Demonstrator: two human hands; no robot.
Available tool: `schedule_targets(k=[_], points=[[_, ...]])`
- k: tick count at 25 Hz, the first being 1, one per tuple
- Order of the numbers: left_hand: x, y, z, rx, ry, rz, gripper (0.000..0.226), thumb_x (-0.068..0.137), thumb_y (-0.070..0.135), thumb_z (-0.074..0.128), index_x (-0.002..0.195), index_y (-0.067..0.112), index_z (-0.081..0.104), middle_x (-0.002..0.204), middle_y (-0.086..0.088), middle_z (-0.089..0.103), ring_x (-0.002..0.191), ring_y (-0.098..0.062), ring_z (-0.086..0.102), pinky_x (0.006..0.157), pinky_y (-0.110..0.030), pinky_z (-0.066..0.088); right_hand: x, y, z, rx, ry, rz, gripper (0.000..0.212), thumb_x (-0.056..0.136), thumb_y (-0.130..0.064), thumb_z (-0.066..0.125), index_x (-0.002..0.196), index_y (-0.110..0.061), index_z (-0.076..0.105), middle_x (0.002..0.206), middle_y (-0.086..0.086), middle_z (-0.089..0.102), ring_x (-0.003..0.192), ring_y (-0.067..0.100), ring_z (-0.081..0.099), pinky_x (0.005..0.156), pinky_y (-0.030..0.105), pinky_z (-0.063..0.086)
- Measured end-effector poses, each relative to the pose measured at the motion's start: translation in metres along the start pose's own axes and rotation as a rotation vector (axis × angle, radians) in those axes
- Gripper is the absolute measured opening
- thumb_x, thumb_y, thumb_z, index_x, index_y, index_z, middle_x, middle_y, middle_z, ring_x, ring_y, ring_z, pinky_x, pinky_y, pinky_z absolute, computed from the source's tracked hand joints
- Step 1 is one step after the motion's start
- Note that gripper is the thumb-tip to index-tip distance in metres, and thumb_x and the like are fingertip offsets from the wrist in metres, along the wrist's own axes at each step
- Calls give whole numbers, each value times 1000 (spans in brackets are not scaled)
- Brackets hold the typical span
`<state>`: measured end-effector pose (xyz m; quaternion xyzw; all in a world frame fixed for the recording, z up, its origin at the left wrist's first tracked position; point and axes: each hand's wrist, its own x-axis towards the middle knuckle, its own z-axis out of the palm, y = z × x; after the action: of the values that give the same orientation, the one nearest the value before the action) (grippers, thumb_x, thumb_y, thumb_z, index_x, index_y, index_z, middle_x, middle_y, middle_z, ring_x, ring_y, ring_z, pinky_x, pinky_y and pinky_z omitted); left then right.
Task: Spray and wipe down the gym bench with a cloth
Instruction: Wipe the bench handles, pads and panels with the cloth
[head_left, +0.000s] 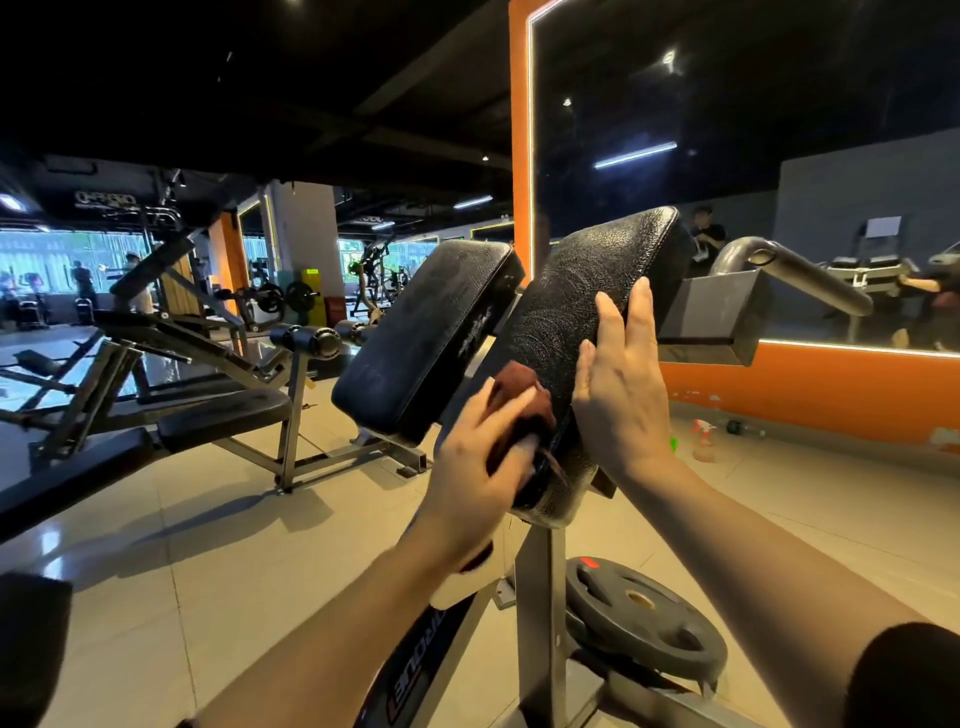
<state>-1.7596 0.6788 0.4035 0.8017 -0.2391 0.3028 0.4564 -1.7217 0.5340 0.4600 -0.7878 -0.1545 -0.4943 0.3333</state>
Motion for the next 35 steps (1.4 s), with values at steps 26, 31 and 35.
schedule_targets(k=[26,31,35], points=[[51,-14,-17,33,52,-199,51,101,5,39,137,41,36,144,14,39,140,-9,30,118,-36,25,-1,10,11,100,76,-37,48,97,-21,31,143,-6,38,160,17,10,148,28,10,119,36,15],[22,10,0,65,-74,104,42,97,39,39,136,51,32,152,20,31,139,6,24,114,-19,22,-2,12,16,144,105,-39,45,98,-19,32,139,-6,43,160,17,10,148,28,11,120,41,18],[68,-4,-6,122,75,-140,45,103,18,40,146,30,35,152,6,36,140,-9,31,116,-30,25,-1,12,14,152,96,-41,43,97,-17,33,136,-4,45,159,19,10,148,29,11,120,43,19]])
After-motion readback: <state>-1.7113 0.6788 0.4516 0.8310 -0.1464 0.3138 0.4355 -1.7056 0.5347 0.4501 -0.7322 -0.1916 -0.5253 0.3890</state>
